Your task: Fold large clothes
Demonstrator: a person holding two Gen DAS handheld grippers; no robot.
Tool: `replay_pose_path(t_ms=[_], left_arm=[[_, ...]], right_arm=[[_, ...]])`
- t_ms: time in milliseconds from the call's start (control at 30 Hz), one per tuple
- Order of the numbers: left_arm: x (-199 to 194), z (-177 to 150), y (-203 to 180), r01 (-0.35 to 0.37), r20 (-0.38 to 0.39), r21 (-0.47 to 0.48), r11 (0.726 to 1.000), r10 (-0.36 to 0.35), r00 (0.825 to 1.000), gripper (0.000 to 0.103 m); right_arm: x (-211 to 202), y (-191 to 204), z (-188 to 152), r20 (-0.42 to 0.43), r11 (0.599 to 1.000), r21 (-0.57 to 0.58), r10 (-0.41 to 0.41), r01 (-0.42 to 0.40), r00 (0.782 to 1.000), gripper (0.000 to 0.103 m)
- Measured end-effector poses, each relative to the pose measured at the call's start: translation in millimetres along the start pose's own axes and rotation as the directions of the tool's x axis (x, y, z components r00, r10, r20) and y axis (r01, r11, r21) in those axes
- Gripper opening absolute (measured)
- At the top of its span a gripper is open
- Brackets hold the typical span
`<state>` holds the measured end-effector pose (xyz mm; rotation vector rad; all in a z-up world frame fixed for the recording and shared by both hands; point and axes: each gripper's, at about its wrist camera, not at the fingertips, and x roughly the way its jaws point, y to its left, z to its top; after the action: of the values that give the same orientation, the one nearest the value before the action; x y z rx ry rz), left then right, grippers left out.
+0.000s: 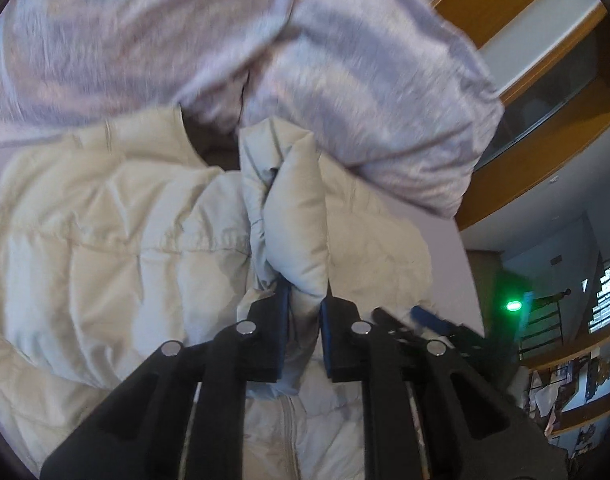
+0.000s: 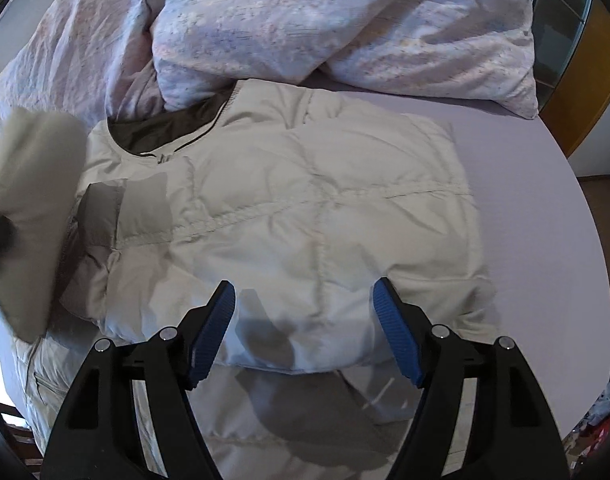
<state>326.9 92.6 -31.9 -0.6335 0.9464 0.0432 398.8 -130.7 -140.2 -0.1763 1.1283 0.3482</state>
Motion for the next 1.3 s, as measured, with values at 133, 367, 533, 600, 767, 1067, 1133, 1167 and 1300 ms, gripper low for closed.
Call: replay_pose_path(t_ms=[133, 367, 533, 600, 767, 1067, 1133, 1167, 1300], left_arm=[[21.9, -8.9, 0.6, -0.025, -0.037, -0.008, 1.0, 0.025, 0.999, 0.022], [6.7, -17.0, 4.2, -0.026, -0.001, -0.006, 1.0, 0.026, 1.0, 0.063], [-13.0, -16.1, 23.8, -0.126, 0.036, 0.003, 0.992, 0.126, 0.991, 0.066], [-18.6, -17.8, 36.5, -0.179, 0.039, -0.003, 0.984, 0.179, 0.983, 0.066], [-32.7, -24.7, 61.8, -0.274, 0.047, -0.007, 0.962, 0.274, 0.96, 0.066], [-59.1, -38.2, 86.0, -0.389, 0.076, 0.031, 0.921, 0.386, 0.919, 0.077], [-64.3, -41.6, 90.6, -0.401, 0.076, 0.036, 0.916, 0.397, 0.915, 0.078], [-66.7, -43.1, 92.9, -0.404, 0.074, 0.035, 0.914, 0.401, 0.913, 0.079], [-86.7, -56.5, 110.1, -0.415, 0.07, 0.039, 0.909, 0.411, 0.909, 0.086]], right_arm=[[-1.8, -4.4, 0.1, 0.004, 1.0, -0.005, 0.007, -0.007, 1.0, 0.073], [-13.6, 11.6, 2.3, 0.032, 0.995, -0.037, 0.093, -0.092, 0.995, 0.071], [-25.1, 41.1, 8.5, 0.054, 0.975, -0.08, 0.212, -0.207, 0.976, 0.047], [-26.6, 57.8, 11.2, 0.047, 0.962, -0.11, 0.257, -0.251, 0.965, 0.04], [-10.8, 88.1, 8.5, -0.017, 0.946, -0.151, 0.288, -0.287, 0.957, 0.026], [48.0, 94.9, 9.3, -0.138, 0.979, -0.12, 0.148, -0.165, 0.979, 0.021], [51.3, 98.0, 11.5, -0.149, 0.98, -0.129, 0.129, -0.149, 0.98, 0.022], [50.2, 99.3, 11.9, -0.153, 0.98, -0.135, 0.126, -0.147, 0.98, 0.022], [34.2, 88.9, 11.5, -0.163, 0.971, -0.118, 0.186, -0.206, 0.969, 0.038]])
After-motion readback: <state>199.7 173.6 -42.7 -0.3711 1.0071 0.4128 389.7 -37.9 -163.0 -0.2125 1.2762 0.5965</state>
